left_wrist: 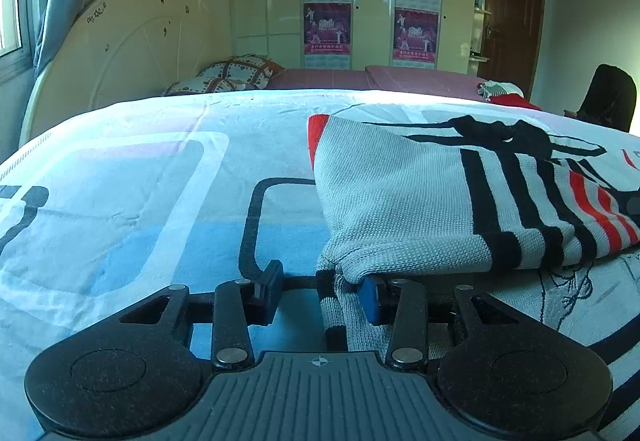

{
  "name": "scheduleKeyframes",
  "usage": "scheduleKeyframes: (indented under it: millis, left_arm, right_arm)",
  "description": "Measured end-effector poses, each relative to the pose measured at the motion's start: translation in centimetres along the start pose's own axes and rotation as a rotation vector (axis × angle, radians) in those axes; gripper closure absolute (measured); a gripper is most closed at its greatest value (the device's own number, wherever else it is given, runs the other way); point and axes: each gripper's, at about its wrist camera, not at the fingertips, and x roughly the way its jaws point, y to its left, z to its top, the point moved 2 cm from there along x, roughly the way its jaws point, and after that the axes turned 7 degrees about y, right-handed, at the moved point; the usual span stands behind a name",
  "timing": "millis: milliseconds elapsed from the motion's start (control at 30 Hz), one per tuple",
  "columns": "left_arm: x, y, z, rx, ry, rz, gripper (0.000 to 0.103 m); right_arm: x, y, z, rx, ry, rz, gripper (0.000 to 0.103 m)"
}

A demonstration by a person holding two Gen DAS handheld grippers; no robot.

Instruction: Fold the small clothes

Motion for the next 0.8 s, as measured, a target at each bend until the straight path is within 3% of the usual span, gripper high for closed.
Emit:
scheduleKeyframes:
  millis: [133,300,400,433,500,533,567,633,700,800]
  left_arm:
    - [0.0,0.1,0.0,-0.010,0.001,-0.008,0.062]
    - [0.0,0.1,0.0,-0.012,0.001,-0.007,0.062]
    - [0.0,0.0,0.0,-0.008,-0.001,-0.003,0.062]
    - [0.0,0.0,0.0,-0.006,0.000,-0.002,0.061]
    - [0.0,-0.1,0.0,0.001,0.001,0.003,0.060]
    - [0.0,-0.1,0.0,0.001,0.002,0.005,0.059]
    - [0.1,0.0,0.0,-0.003,0.004,0.003,0.059]
    - [0.1,0.1,-0.1,-0.010,0.003,0.000,0.058]
    - [0.1,0.1,-0.1,-0.008,0.001,0.002,0.058]
    - [0.2,0.2,-0.1,-0.008,0.002,0.002,0.058]
  right_arm:
    - [-0.8,0.2,0.2,0.011,-0.030,0.021,0.096]
    - [-4.0,1.7,2.1,-0.069,-0.178,0.072,0.096]
    - [-5.0,2.1,2.6,-0.145,-0.260,0.052,0.096]
    - [-3.9,1.4,2.4,-0.140,-0.231,0.030,0.096]
    - [0.5,-1.1,1.6,-0.055,-0.031,-0.023,0.096]
    - [1.2,-2.0,1.2,-0.022,-0.004,0.009,0.096]
    - [0.8,-2.4,1.1,-0.008,-0.018,0.031,0.096]
    - [0.1,-3.1,1.3,0.066,-0.011,0.067,0.080]
    - [-0.6,-4.2,1.4,0.157,-0.022,0.122,0.079]
    - [0.1,-4.9,1.4,0.220,0.027,0.161,0.089]
